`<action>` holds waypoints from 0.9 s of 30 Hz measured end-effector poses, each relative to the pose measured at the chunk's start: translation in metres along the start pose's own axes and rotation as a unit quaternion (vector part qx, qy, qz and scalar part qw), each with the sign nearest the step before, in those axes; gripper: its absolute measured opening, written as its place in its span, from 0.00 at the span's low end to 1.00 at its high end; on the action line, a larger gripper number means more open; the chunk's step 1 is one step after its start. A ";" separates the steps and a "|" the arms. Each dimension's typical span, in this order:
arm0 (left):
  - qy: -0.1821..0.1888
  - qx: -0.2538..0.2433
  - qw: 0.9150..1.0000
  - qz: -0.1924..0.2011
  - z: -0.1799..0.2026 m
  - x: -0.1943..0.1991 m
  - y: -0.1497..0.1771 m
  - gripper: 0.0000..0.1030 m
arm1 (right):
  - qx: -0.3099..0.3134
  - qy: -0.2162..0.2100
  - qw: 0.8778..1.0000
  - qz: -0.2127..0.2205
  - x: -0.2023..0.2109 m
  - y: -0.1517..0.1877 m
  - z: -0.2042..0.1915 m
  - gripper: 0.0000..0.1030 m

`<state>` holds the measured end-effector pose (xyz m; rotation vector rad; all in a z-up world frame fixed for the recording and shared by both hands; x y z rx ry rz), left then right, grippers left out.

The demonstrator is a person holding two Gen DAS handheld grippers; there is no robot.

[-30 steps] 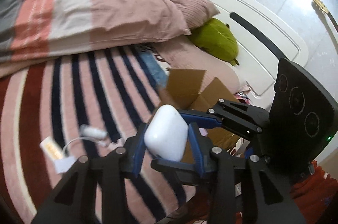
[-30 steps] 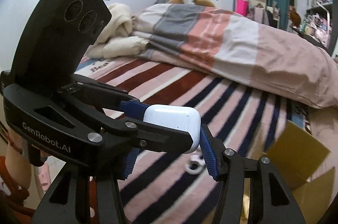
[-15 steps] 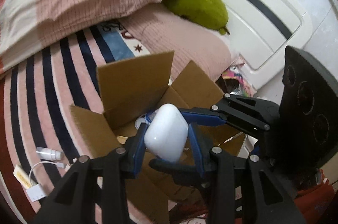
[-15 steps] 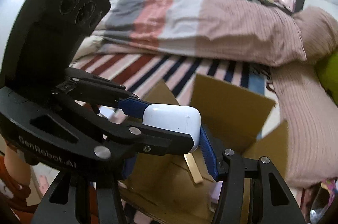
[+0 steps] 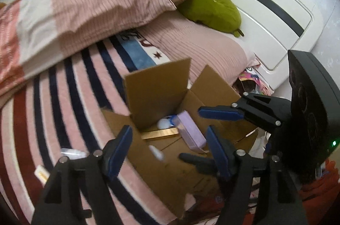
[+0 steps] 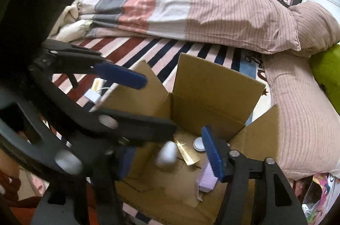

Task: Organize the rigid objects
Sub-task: 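Place the AirPods case into the cardboard box and open the right gripper, then grasp the white card-reader adapter with the right gripper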

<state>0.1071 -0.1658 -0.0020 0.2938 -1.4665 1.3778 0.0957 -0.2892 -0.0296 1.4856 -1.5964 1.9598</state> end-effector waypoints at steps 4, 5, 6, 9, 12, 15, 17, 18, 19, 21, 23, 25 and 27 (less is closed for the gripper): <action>-0.019 0.014 0.999 0.027 -0.020 0.027 0.008 0.68 | 0.013 0.005 1.000 0.008 0.005 -0.006 -0.012 0.57; -0.025 0.019 0.999 0.035 -0.028 0.035 0.011 0.68 | 0.017 0.003 1.000 0.011 0.006 -0.008 -0.017 0.57; -0.032 0.025 0.998 0.042 -0.036 0.043 0.015 0.68 | 0.022 0.000 1.000 0.014 0.007 -0.011 -0.023 0.57; -0.054 0.041 0.996 0.060 -0.057 0.062 0.028 0.68 | 0.042 -0.013 0.999 0.028 0.008 -0.020 -0.046 0.57; -0.081 0.065 0.992 0.078 -0.086 0.082 0.049 0.69 | 0.065 -0.036 0.997 0.036 0.003 -0.029 -0.076 0.57; -0.112 0.088 0.986 0.085 -0.112 0.096 0.071 0.69 | 0.090 -0.063 0.993 0.029 -0.013 -0.037 -0.111 0.57; -0.124 0.098 0.984 0.086 -0.126 0.099 0.085 0.69 | 0.107 -0.075 0.991 0.017 -0.029 -0.041 -0.133 0.57; -0.129 0.107 0.982 0.087 -0.136 0.102 0.096 0.69 | 0.112 -0.080 0.990 0.010 -0.037 -0.042 -0.142 0.57; -0.131 0.113 0.981 0.087 -0.142 0.103 0.103 0.70 | 0.116 -0.085 0.990 0.003 -0.046 -0.042 -0.150 0.57; -0.135 0.132 0.978 0.086 -0.159 0.103 0.122 0.70 | 0.120 -0.102 0.987 -0.013 -0.066 -0.041 -0.166 0.57; -0.139 0.145 0.976 0.082 -0.171 0.101 0.137 0.70 | 0.119 -0.111 0.986 -0.028 -0.088 -0.038 -0.175 0.57; -0.145 0.157 0.974 0.076 -0.182 0.099 0.153 0.70 | 0.121 -0.117 0.985 -0.040 -0.109 -0.032 -0.179 0.57; -0.147 0.168 0.972 0.073 -0.191 0.097 0.167 0.70 | 0.123 -0.117 0.984 -0.059 -0.136 -0.026 -0.181 0.57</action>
Point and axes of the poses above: each gripper's, at about its wrist camera, not at the fingertips, and x roughly against the way its jaws point, z to its right, y to its underside, the point moved 2 cm from there along -x, roughly the way its jaws point, and after that the axes turned 5 degrees about -y, right-handed, at the moved point
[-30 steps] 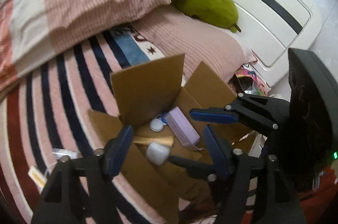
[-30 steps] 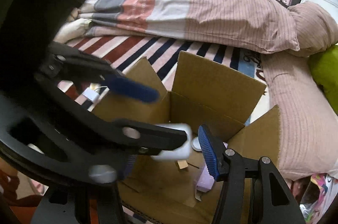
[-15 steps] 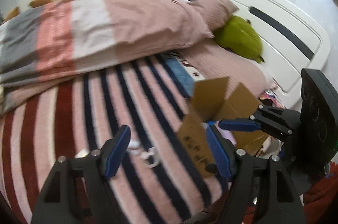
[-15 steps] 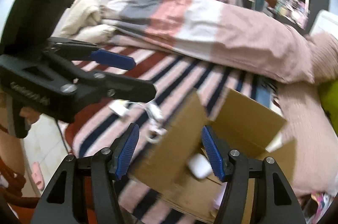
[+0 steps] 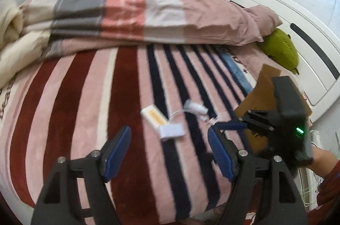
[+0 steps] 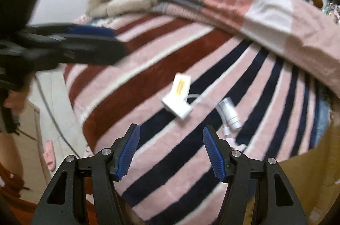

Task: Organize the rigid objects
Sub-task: 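Grasp the white card-reader adapter with the right gripper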

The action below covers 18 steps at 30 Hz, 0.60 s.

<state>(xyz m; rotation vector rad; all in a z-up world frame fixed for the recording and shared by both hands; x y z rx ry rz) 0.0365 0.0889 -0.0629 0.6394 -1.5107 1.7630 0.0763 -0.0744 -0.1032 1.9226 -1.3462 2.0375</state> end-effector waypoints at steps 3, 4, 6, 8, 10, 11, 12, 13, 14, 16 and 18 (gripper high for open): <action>0.002 0.020 1.000 -0.004 -0.015 -0.004 0.010 0.70 | -0.014 0.008 1.000 -0.012 -0.033 0.003 0.014 0.57; 0.001 0.024 1.000 -0.005 -0.018 -0.004 0.013 0.70 | -0.016 0.007 1.000 -0.013 -0.040 0.002 0.017 0.57; -0.001 0.030 1.000 -0.006 -0.022 -0.004 0.019 0.70 | -0.011 0.004 1.000 -0.011 -0.054 -0.001 0.019 0.57; -0.001 0.034 0.999 -0.008 -0.025 -0.005 0.022 0.70 | 0.000 0.008 1.000 -0.005 -0.066 -0.007 0.018 0.57; -0.002 0.035 0.999 -0.009 -0.028 -0.005 0.023 0.70 | 0.002 0.009 1.000 -0.007 -0.079 -0.012 0.021 0.57; -0.003 0.036 0.999 -0.009 -0.029 -0.005 0.023 0.70 | -0.001 0.005 1.000 -0.007 -0.085 -0.014 0.023 0.57; -0.002 0.039 0.999 -0.009 -0.029 -0.006 0.024 0.70 | -0.003 0.000 1.000 -0.008 -0.089 -0.016 0.024 0.57; -0.002 0.041 0.999 -0.010 -0.030 -0.006 0.023 0.70 | -0.003 -0.002 1.000 -0.008 -0.092 -0.017 0.024 0.56; -0.002 0.042 0.999 -0.010 -0.031 -0.006 0.024 0.70 | -0.001 -0.001 1.000 -0.007 -0.095 -0.017 0.024 0.53; -0.002 0.042 0.999 -0.013 -0.031 -0.008 0.023 0.70 | 0.013 -0.007 1.000 -0.003 -0.097 -0.017 0.022 0.28; -0.001 0.042 0.999 -0.016 -0.029 -0.011 0.022 0.70 | 0.026 0.001 1.000 0.000 -0.094 -0.017 0.016 0.27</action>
Point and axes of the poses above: each gripper's, at about its wrist camera, not at the fingertips, and x roughly against the way its jaws point, z to its right, y to its underside, the point moved 2 cm from there along -x, roughly the way its jaws point, and after that the axes turned 5 degrees about -y, right-handed, at the moved point
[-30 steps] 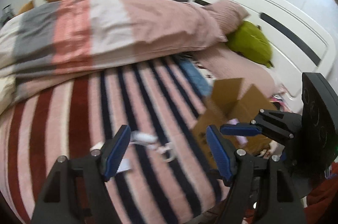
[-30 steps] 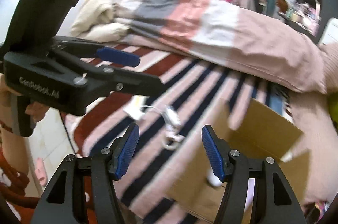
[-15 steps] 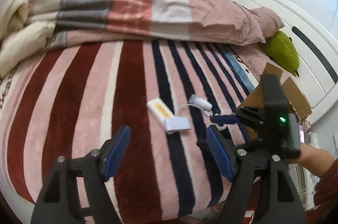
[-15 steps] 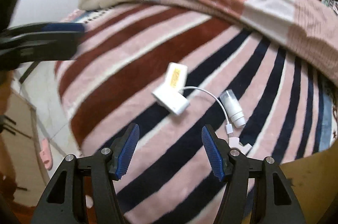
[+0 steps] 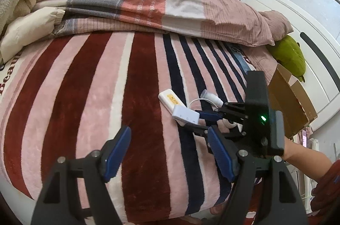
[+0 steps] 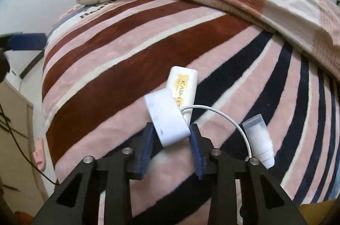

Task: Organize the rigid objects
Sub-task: 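Grasp the white card-reader adapter with the right gripper, then carry the card-reader adapter into the cardboard box and open the right gripper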

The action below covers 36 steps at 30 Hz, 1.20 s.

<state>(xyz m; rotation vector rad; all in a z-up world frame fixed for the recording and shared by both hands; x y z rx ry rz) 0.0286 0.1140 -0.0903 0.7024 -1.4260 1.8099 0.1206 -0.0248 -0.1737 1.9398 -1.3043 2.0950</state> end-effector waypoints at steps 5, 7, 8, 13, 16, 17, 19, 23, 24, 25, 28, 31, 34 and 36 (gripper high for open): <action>0.014 -0.009 1.000 -0.004 0.012 -0.005 -0.003 0.70 | 0.029 -0.002 0.999 0.018 0.022 0.001 -0.014 0.24; 0.021 -0.016 1.000 -0.004 0.021 -0.006 -0.006 0.70 | 0.027 -0.010 0.999 0.029 0.036 0.000 -0.020 0.23; 0.024 -0.019 1.000 -0.003 0.025 -0.006 -0.007 0.70 | 0.029 -0.015 0.999 0.039 0.046 -0.001 -0.024 0.22; 0.051 -0.033 0.998 0.011 0.048 -0.002 -0.022 0.70 | 0.052 -0.019 0.995 0.079 0.093 -0.008 -0.043 0.22; 0.088 -0.037 0.995 0.012 0.063 0.001 -0.030 0.70 | 0.063 -0.014 0.993 0.101 0.119 -0.011 -0.050 0.22; 0.101 -0.036 0.994 0.013 0.067 0.003 -0.033 0.69 | 0.065 -0.015 0.992 0.109 0.128 -0.011 -0.052 0.22; 0.129 -0.033 0.991 0.013 0.076 0.007 -0.038 0.68 | 0.066 0.000 0.990 0.122 0.142 -0.010 -0.052 0.22; 0.170 -0.047 0.984 0.013 0.098 0.013 -0.047 0.52 | 0.061 0.002 0.987 0.150 0.169 -0.005 -0.041 0.22; 0.168 -0.052 0.984 0.016 0.104 0.014 -0.049 0.50 | 0.061 0.001 0.986 0.153 0.173 -0.004 -0.039 0.22; 0.169 -0.059 0.984 0.017 0.111 0.016 -0.052 0.50 | 0.061 0.006 0.986 0.156 0.178 -0.003 -0.037 0.22; 0.176 -0.074 0.981 0.022 0.132 0.018 -0.060 0.50 | 0.056 0.017 0.984 0.168 0.192 0.001 -0.028 0.22; 0.181 -0.092 0.979 0.022 0.155 0.018 -0.068 0.50 | 0.046 0.028 0.982 0.178 0.208 0.007 -0.015 0.22; 0.190 -0.110 0.975 0.019 0.181 0.015 -0.076 0.50 | 0.035 0.042 0.981 0.185 0.224 0.015 -0.001 0.22; 0.195 -0.124 0.973 0.016 0.201 0.013 -0.080 0.50 | 0.025 0.052 0.980 0.189 0.236 0.023 0.010 0.22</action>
Point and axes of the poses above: each gripper's, at about its wrist camera, not at the fingertips, and x roughly against the way its jaws point, z to its right, y to its underside, the point moved 2 cm from there along -x, roughly the way its jaws point, and after that the axes turned 5 degrees about -y, right-handed, at the moved point
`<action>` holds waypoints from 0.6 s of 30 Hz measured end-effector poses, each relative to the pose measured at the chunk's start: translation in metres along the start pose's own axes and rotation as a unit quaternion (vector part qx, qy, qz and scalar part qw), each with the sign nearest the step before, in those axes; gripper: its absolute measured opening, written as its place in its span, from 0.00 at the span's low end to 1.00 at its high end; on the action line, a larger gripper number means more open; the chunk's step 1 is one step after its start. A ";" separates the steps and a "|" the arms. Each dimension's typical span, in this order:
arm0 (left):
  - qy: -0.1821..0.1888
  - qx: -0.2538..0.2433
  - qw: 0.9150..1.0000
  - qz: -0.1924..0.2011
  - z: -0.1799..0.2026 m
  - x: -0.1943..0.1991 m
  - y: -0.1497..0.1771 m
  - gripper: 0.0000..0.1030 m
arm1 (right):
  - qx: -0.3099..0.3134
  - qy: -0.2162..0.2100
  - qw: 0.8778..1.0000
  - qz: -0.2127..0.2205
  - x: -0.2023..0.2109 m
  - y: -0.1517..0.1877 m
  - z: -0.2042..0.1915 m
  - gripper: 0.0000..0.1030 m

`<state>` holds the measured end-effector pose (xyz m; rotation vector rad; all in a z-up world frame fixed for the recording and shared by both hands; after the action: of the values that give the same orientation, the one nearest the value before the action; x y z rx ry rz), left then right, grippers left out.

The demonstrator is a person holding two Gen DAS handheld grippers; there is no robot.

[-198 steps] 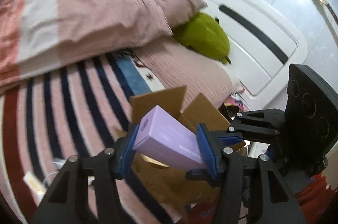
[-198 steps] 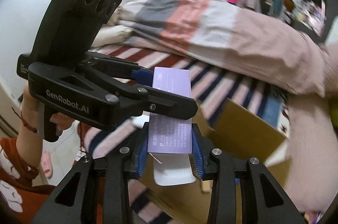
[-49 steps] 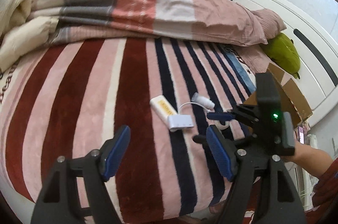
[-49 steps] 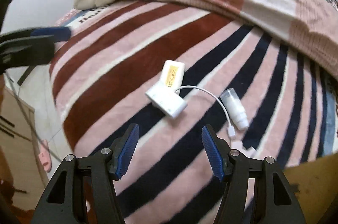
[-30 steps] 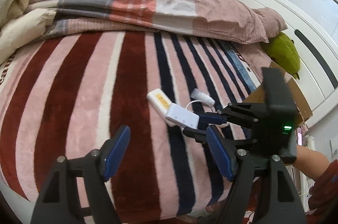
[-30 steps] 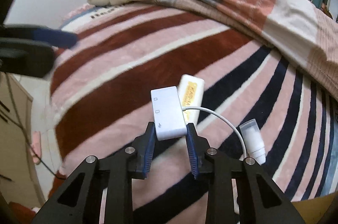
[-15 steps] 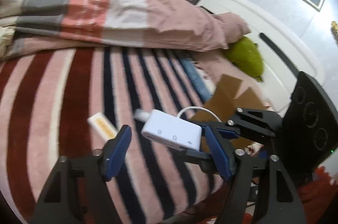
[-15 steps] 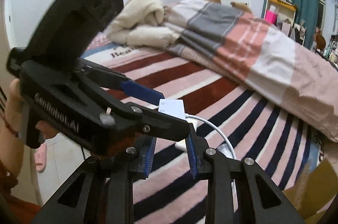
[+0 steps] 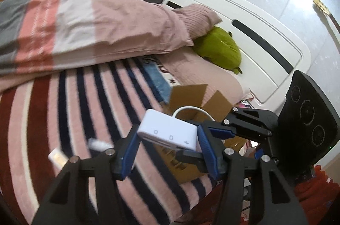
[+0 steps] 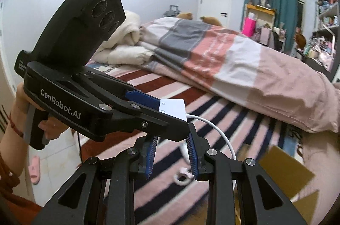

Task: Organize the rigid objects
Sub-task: 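Carry the card-reader adapter into the cardboard box and open the right gripper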

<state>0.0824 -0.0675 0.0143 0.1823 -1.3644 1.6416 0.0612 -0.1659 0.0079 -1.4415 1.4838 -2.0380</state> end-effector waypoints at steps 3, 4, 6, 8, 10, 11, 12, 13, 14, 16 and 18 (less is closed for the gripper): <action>0.011 -0.018 1.000 -0.014 0.025 -0.022 -0.013 0.50 | -0.012 0.020 1.000 0.004 0.019 0.007 0.018 0.22; 0.014 -0.023 0.999 -0.019 0.031 -0.028 -0.015 0.50 | -0.018 0.025 1.000 0.004 0.025 0.010 0.024 0.22; 0.020 -0.030 0.999 -0.028 0.043 -0.041 -0.019 0.50 | -0.030 0.034 0.999 0.002 0.035 0.017 0.037 0.22; 0.025 -0.037 0.998 -0.041 0.055 -0.056 -0.023 0.50 | -0.042 0.044 0.998 0.000 0.045 0.025 0.050 0.22; 0.029 -0.040 0.997 -0.054 0.062 -0.069 -0.024 0.50 | -0.053 0.050 0.997 -0.005 0.051 0.033 0.060 0.22; 0.029 -0.040 0.997 -0.060 0.064 -0.074 -0.024 0.50 | -0.059 0.051 0.997 -0.008 0.054 0.037 0.065 0.22; 0.029 -0.040 0.997 -0.067 0.066 -0.080 -0.024 0.50 | -0.065 0.052 0.996 -0.012 0.057 0.042 0.070 0.22; 0.027 -0.040 0.996 -0.075 0.068 -0.087 -0.024 0.50 | -0.070 0.052 0.996 -0.017 0.058 0.046 0.075 0.22; 0.024 -0.038 0.996 -0.082 0.069 -0.093 -0.024 0.50 | -0.076 0.052 0.996 -0.021 0.057 0.050 0.079 0.22; 0.018 -0.036 0.995 -0.097 0.069 -0.104 -0.024 0.50 | -0.087 0.051 0.994 -0.030 0.054 0.056 0.088 0.22; 0.006 -0.033 0.994 -0.105 0.068 -0.111 -0.024 0.51 | -0.098 0.051 0.993 -0.044 0.049 0.062 0.096 0.22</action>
<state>0.1288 -0.1880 -0.0149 0.2674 -1.3397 1.4193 0.0943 -0.2834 -0.0152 -1.5206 1.7332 -2.0960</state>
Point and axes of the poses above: each gripper's, at about its wrist camera, not at the fingertips, and x roughly against the way its jaws point, z to its right, y to its underside, the point moved 2 cm from there along -x, roughly the way its jaws point, and after that the axes turned 5 degrees about -y, right-handed, at the moved point
